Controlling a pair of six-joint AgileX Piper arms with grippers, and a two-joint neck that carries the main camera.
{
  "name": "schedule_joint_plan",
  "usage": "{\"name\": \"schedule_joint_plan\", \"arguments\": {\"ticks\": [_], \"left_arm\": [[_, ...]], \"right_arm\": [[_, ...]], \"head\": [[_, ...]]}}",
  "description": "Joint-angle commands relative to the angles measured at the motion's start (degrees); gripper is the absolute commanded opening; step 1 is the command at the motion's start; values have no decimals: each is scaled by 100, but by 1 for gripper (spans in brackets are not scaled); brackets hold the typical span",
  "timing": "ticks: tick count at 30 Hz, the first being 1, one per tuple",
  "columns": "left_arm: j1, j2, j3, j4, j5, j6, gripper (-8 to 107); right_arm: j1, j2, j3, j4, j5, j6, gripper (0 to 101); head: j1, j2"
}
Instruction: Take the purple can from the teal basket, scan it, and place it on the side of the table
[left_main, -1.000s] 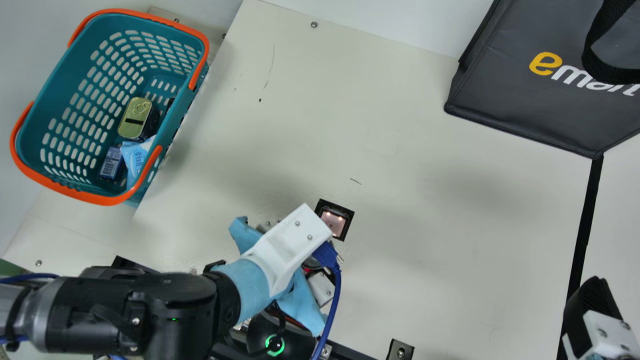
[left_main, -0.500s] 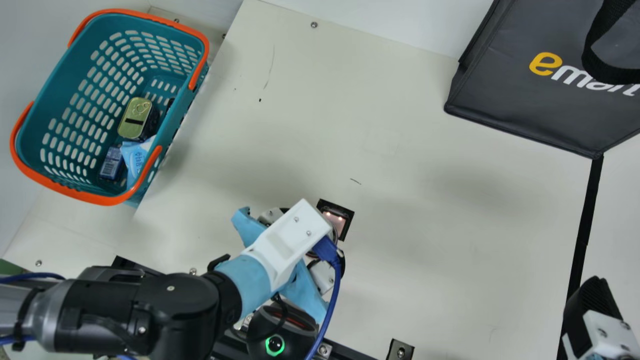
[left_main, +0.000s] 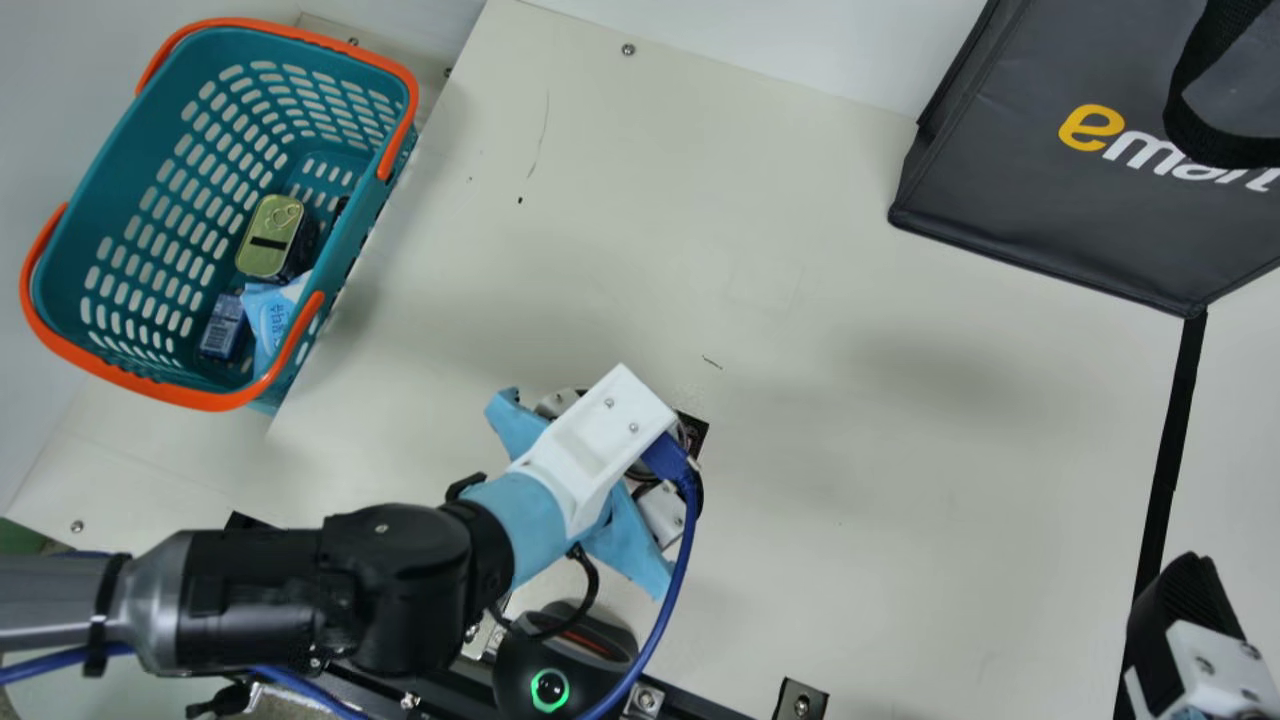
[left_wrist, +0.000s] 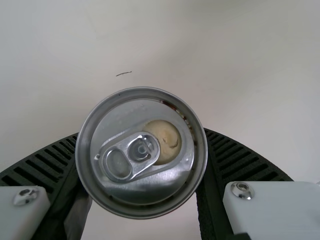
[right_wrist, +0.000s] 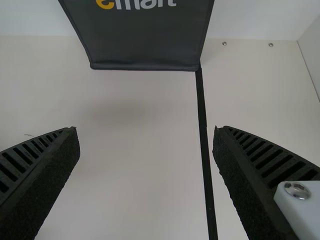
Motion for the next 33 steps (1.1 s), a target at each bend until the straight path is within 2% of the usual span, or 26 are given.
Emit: {"name": "schedule_joint_plan", "arguments": {"ticks": [1,5,16,33], "left_arm": [[77,47,-1,-34,-64,40,-8],[223,147,-9,-120,-180,152,-6],[481,324,-25,-356,-338,407,31],[619,341,-64,-596,-309,602,87]], "right_arm": [[0,0,0,0,0,0,95],[0,0,0,0,0,0,95],[0,0,0,0,0,0,95],[0,0,0,0,0,0,95]], "head": [[-166,23],[-166,23],[-166,23],[-166,23]]}}
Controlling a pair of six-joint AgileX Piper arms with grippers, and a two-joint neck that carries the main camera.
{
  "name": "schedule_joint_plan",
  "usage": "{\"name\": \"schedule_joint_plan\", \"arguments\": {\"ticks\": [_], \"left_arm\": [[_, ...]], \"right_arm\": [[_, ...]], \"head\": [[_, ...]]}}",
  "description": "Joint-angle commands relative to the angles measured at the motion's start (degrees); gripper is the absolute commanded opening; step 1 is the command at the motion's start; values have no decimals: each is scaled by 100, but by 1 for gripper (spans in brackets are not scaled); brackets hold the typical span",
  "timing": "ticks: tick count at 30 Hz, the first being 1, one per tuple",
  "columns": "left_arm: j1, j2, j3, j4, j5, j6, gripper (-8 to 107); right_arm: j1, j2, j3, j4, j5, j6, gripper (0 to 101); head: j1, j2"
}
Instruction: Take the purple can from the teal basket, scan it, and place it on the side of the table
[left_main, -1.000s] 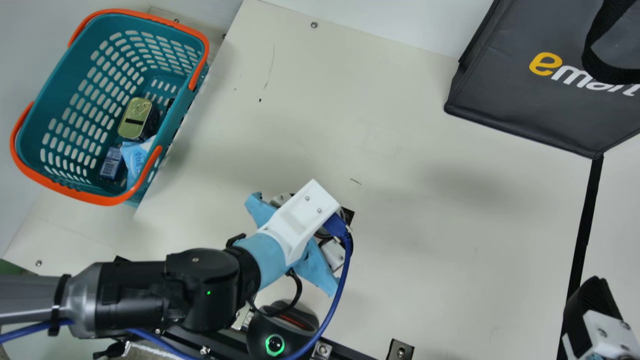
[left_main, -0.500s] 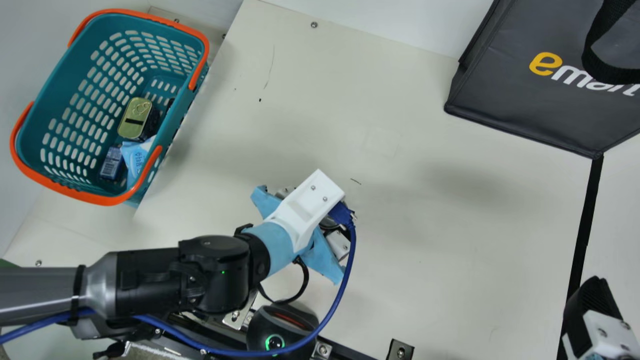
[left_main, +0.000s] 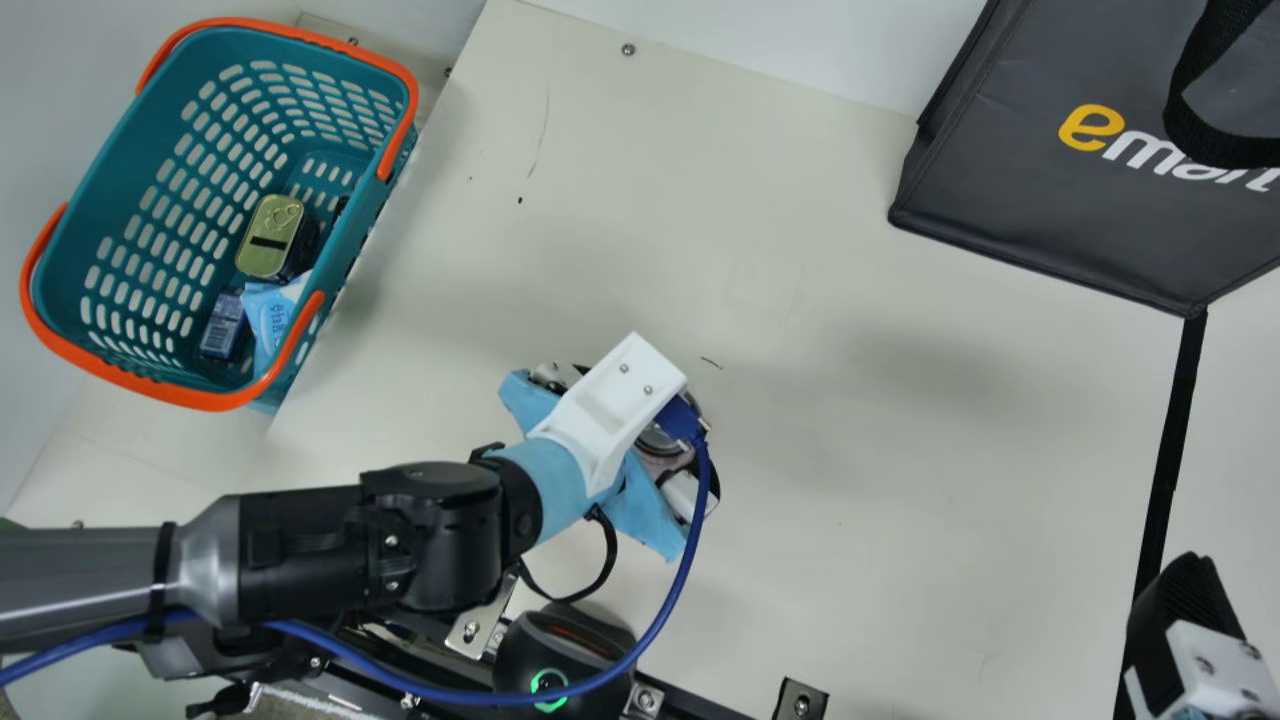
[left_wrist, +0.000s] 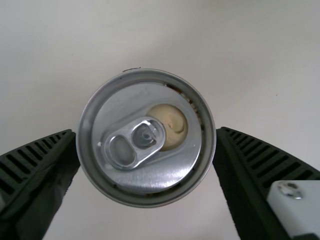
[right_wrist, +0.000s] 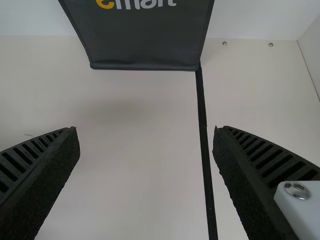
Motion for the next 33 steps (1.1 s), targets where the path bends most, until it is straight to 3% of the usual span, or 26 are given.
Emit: {"name": "schedule_joint_plan", "arguments": {"ticks": [1,17,33], "left_arm": [[14,-6,-10,-16,3,16,90],[41,-162,38,-459,102,407,90],[583,-1559,317,-1265,1022,1356,90]], "right_arm": [[0,0,0,0,0,0,95],[0,0,0,0,0,0,95],[0,0,0,0,0,0,95]], "head": [[-166,23],[-166,23],[-166,23]]}}
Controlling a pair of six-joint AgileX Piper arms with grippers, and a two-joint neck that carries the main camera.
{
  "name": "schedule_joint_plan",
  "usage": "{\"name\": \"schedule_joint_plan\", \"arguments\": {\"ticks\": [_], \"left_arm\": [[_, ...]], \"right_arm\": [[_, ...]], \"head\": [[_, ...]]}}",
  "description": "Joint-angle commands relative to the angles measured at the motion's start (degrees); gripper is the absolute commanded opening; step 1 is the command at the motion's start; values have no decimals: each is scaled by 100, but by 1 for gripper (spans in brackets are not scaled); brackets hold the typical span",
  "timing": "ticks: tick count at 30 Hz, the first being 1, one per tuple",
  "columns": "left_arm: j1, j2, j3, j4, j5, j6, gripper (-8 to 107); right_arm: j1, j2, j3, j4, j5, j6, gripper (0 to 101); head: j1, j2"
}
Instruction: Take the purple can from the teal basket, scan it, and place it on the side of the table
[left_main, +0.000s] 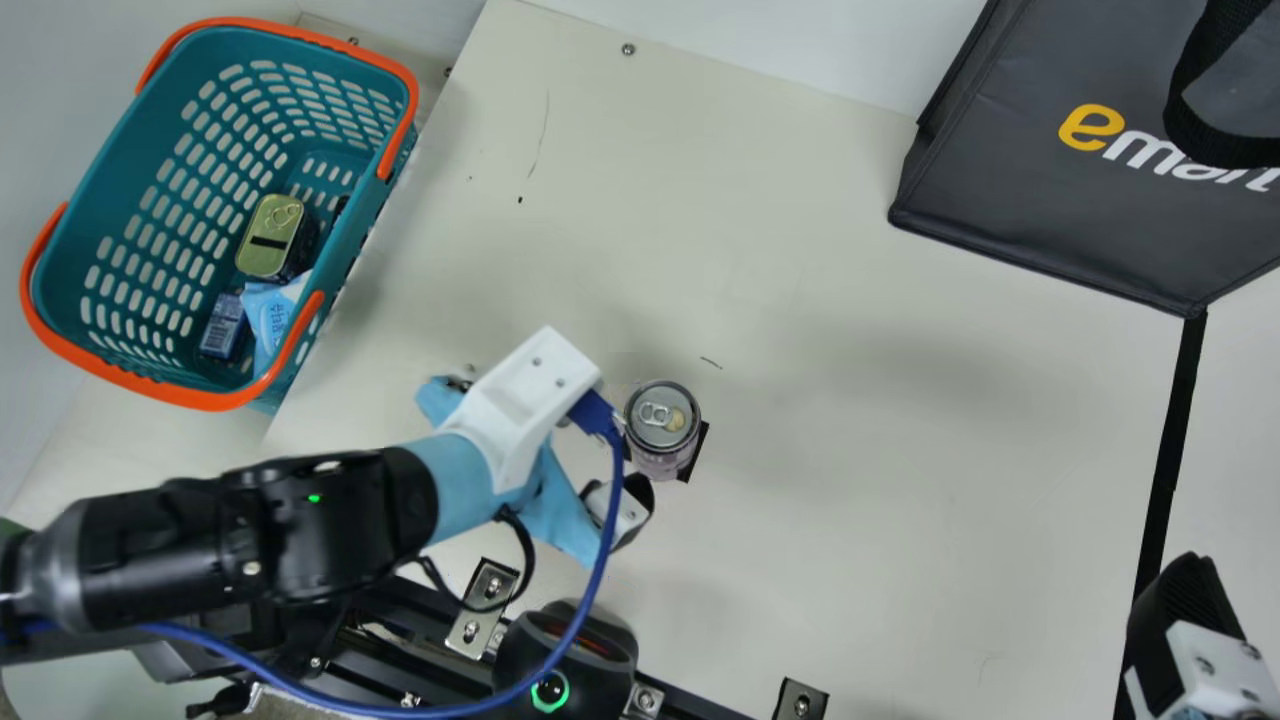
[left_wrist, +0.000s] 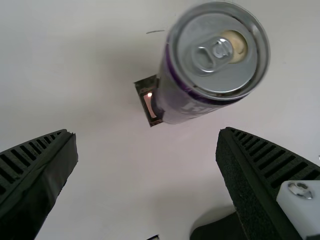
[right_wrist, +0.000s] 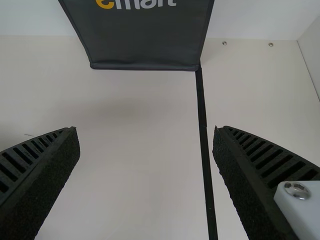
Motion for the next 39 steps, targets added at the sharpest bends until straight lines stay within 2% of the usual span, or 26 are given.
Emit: {"name": "schedule_joint_plan", "arguments": {"ticks": [1,14,29,39], "left_arm": [[106,-226,-17,-32,164,94,90],[1182,-1042,-493,97,926,656,90],[2662,-1378,-926,-309,930,1605,90],[3307,-1325,-1019,-782,798,2164,90]], "right_arm": [[0,0,0,0,0,0,95],[0,0,0,0,0,0,95],[0,0,0,0,0,0,95],[0,0,0,0,0,0,95]], "head": [[-166,14],[-166,14],[-166,14],[-166,-1322]]}}
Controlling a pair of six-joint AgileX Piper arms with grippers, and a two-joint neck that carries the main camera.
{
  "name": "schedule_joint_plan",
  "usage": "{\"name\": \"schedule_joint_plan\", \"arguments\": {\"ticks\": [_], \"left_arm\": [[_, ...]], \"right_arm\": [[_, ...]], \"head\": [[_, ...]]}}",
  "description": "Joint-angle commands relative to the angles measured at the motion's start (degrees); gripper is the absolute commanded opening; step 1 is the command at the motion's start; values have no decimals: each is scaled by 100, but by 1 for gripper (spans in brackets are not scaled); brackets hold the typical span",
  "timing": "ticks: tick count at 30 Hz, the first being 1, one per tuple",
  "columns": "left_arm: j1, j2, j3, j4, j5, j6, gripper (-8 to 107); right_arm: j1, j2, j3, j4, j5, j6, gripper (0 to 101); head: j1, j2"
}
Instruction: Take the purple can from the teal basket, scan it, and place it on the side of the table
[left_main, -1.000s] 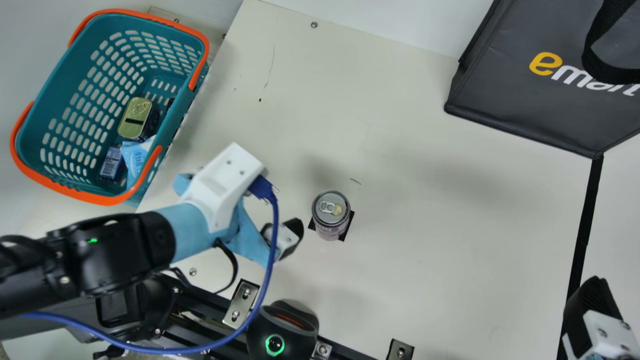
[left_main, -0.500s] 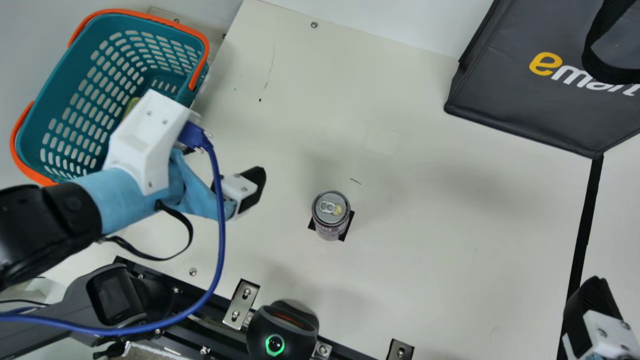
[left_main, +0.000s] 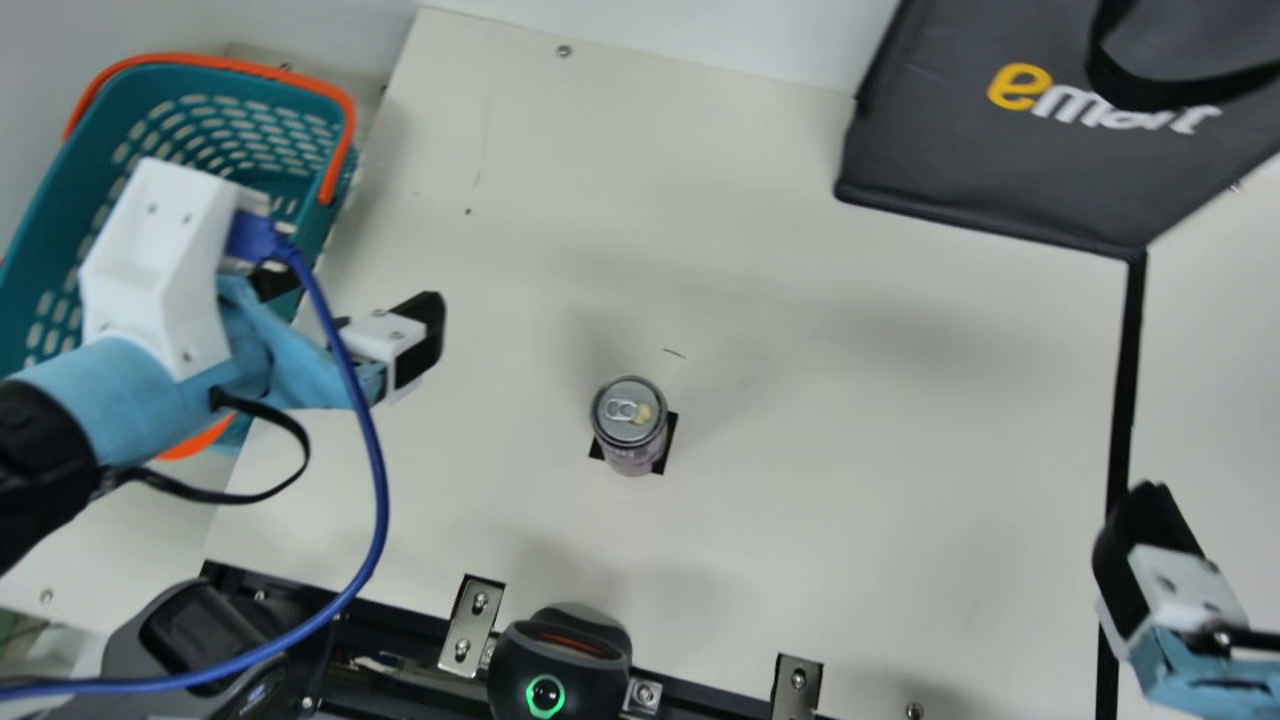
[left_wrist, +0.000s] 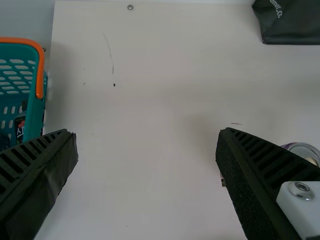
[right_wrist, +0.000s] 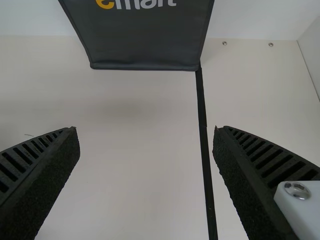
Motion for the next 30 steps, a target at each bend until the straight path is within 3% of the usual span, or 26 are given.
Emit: {"name": "schedule_joint_plan", "arguments": {"ticks": [1,5,11,30], "left_arm": [[85,18,-13,-120,-14,100,90],[192,76,-44,-338,-27,273,90],[54,254,-115,-584,-6,322,90],[-1616,1387,-890,-254,98,-978,90]], "right_arm": [[0,0,0,0,0,0,95],[0,0,0,0,0,0,95],[0,0,0,0,0,0,95],[0,0,0,0,5,0,95]], "head": [[-166,-525],[-166,-1054],[-166,-1054],[-166,-1054]]}}
